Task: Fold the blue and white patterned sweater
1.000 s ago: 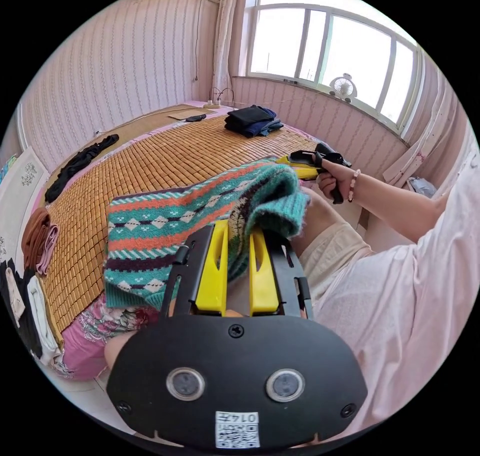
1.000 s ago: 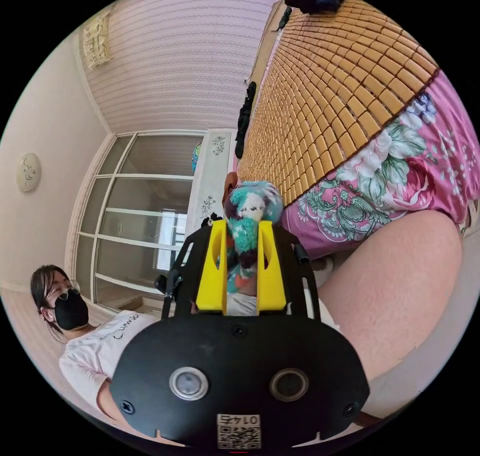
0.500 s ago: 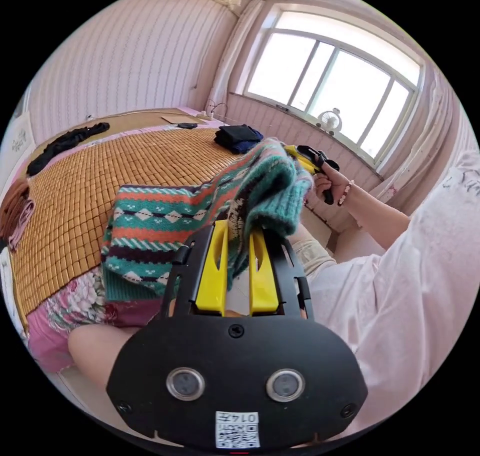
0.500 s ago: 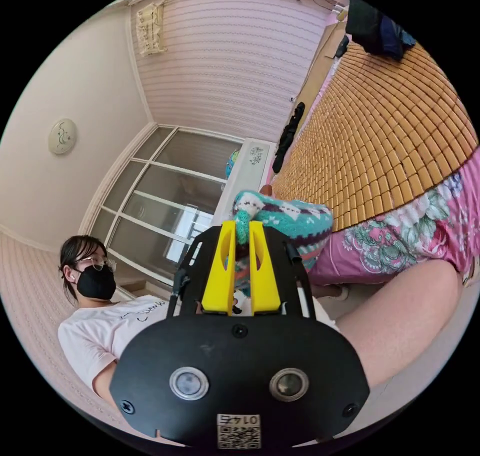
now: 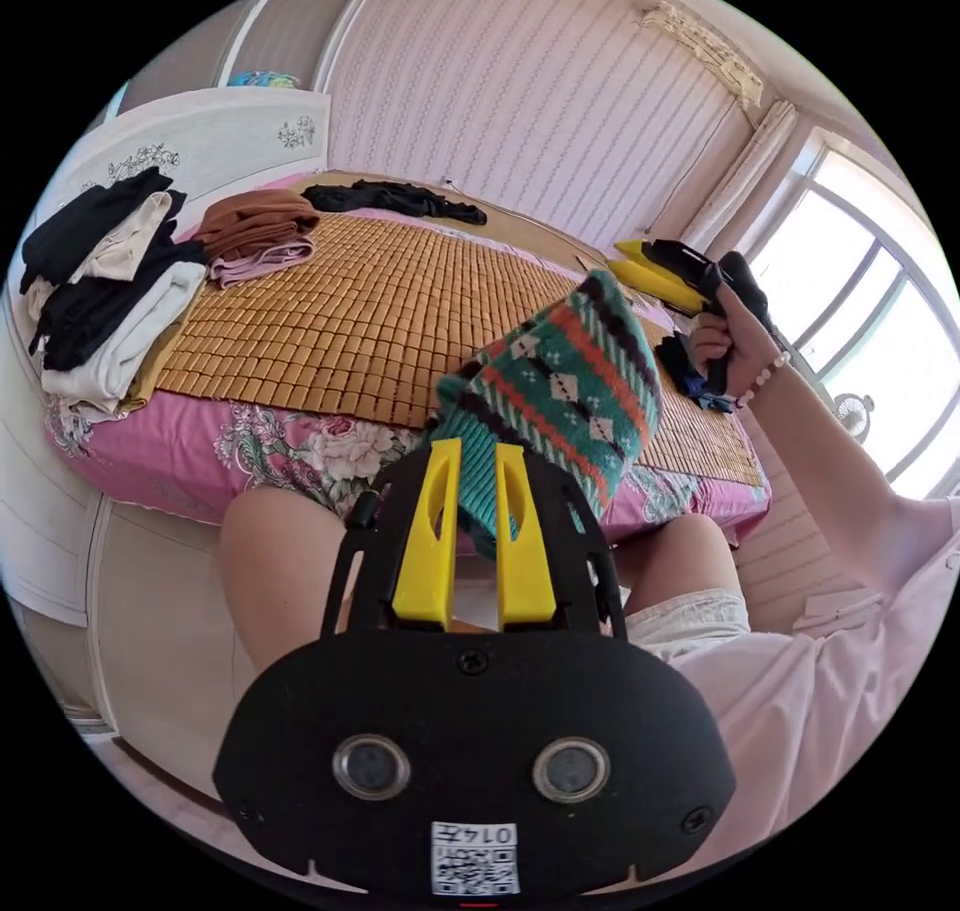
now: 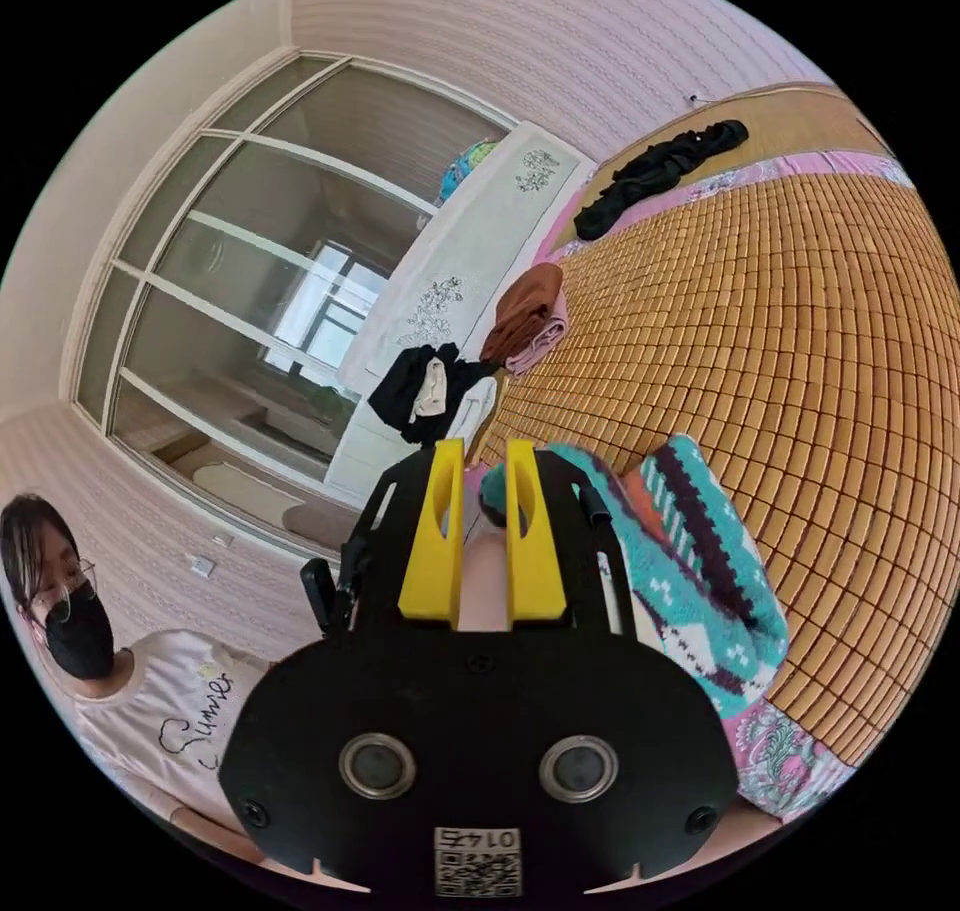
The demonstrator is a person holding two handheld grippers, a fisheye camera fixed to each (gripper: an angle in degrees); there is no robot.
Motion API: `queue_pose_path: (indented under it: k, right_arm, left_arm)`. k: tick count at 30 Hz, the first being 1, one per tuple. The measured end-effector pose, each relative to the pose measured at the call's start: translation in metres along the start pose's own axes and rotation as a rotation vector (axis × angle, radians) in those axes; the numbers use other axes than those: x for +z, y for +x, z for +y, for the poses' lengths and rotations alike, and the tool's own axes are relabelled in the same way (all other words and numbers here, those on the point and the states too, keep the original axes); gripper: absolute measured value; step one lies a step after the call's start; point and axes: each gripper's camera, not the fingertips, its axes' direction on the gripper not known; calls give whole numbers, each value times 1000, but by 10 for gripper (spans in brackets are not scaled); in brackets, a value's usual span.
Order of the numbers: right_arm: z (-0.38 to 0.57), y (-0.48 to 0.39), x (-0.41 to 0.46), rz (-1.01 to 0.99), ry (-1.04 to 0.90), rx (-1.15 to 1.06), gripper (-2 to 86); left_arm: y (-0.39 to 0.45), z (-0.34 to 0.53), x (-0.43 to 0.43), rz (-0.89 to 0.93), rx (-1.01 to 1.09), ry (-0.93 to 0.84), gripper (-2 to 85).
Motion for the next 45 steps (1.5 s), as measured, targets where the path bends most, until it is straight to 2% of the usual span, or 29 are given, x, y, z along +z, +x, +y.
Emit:
queue_pose_path:
  k: [4,6,11,14,16,20,22,24,29,32,36,37,39,40,43,45]
  right_arm:
    - [29,-43,-11,78,-38,-117,75]
    - [65,-66,-11,236,-38,-162,96]
    - [130,-84,4,463,72,-69,201]
    - [141,-90,22,502,7,18,236]
    - [143,-102,33,523,-27,-12,241]
    - [127,-147,90,762,-186,-285,234]
    - [113,-161,121,819,-216,-424,215]
    - [91,-172,158,882,-262,-587,154]
    - [26,-173,188,791,-281,-547,81]
    - [-8,-169,204,749,-316,-524,67]
    - [-52,-163,220,695,-296,-464,61]
    - [-58,-161,222,686,-290,-451,60]
    - [-85,-155,229,650,-275,-404,58]
    - [-92,-154,232,640,-281,-399,57]
    - [-128,-155,249,663,-314,-431,54]
    - [-166,-155,261,644,-327,-441,54]
  left_arm:
    - [13,-6,14,24,96,-26,78]
    - [28,-10,30,61,155,-63,96]
    - [57,-18,75,42,330,-145,115]
    - [62,-22,101,58,368,-216,111]
    - [62,-26,110,58,372,-233,104]
    - [58,-32,116,102,372,-242,72]
    - [57,-32,117,156,379,-254,49]
    - [56,-34,116,153,381,-257,39]
    - [45,-40,90,124,369,-196,50]
    - [36,-37,64,94,409,-120,101]
    - [32,-36,80,23,445,-176,132]
    - [32,-37,87,22,445,-204,124]
    - [29,-48,122,19,403,-406,68]
    - [28,-51,127,17,388,-439,47]
    - [25,-66,117,44,388,-398,22]
    - [18,-77,84,42,366,-283,13]
